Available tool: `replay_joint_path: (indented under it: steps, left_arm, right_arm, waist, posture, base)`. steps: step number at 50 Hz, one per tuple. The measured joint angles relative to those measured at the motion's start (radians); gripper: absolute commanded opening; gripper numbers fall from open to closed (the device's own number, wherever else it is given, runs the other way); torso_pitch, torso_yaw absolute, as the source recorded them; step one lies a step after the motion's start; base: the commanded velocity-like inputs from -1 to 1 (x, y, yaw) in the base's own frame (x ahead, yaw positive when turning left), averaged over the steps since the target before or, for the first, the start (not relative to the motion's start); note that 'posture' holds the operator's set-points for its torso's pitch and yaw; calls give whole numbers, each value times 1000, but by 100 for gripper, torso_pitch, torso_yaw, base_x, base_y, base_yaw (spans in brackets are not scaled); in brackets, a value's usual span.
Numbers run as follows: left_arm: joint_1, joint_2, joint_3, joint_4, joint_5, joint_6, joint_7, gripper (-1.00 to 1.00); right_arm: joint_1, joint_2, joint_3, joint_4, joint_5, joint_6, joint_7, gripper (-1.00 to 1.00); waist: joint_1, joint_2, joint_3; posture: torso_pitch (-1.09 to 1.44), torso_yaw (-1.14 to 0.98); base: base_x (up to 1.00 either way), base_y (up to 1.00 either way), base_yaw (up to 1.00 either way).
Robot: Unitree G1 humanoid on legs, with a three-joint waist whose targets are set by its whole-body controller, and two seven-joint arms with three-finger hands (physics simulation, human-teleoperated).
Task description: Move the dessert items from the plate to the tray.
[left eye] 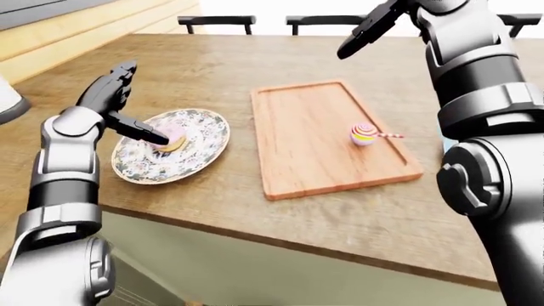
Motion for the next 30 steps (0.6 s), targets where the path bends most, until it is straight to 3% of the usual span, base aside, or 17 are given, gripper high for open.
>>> replay_joint_path:
  steps: [17,30]
  left_arm:
    - [13,-46,-7,-1,33,-39,-24,100]
    - [-37,-83,-29,111,51,-99,0,100]
  right_arm:
    - [7,5,-1,1,6,3,-1,100]
    - [19,4,-1,-1,10,0,-5,100]
  waist:
    - [22,-4,-3]
    - [32,-7,-6]
  posture:
    - [0,36]
    - [0,36]
  base:
    - [0,0,0]
    - [0,0,0]
